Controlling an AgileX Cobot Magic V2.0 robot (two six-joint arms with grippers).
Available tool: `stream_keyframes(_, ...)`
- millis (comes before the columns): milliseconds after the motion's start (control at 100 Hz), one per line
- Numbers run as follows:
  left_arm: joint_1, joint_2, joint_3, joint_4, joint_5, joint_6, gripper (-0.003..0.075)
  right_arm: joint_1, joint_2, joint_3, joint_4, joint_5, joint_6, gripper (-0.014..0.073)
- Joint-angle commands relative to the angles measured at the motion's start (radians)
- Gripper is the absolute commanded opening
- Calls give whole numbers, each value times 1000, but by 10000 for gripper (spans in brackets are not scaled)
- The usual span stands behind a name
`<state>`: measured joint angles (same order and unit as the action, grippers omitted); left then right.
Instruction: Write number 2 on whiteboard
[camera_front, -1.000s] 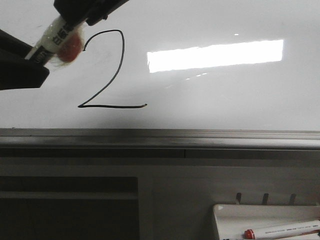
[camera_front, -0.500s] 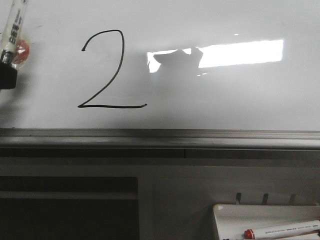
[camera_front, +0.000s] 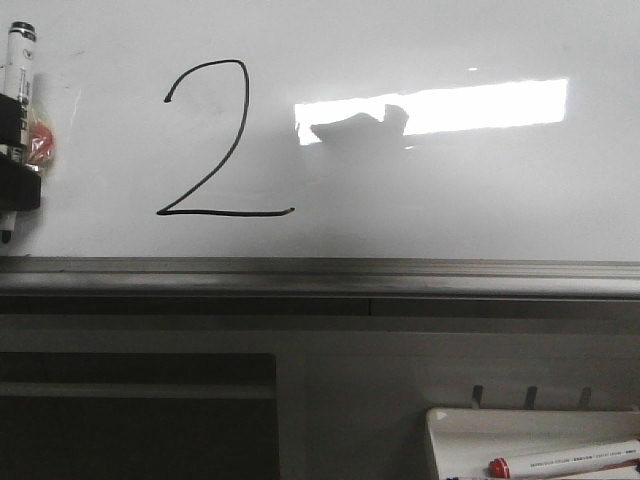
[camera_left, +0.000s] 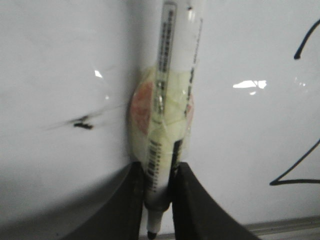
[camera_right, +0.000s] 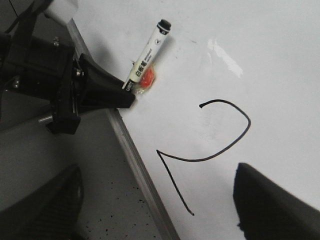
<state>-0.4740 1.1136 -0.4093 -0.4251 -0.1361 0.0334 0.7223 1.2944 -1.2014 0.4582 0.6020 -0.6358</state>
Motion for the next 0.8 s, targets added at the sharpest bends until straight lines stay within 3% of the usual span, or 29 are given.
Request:
stream_keyframes(0, 4, -5, -32, -8, -90, -12, -20, -9, -34, -32, 11, -49, -8, 545)
stream_keyframes(790, -11, -5, -32, 25, -103, -12, -19, -9, -34, -32, 11, -45, -8, 545)
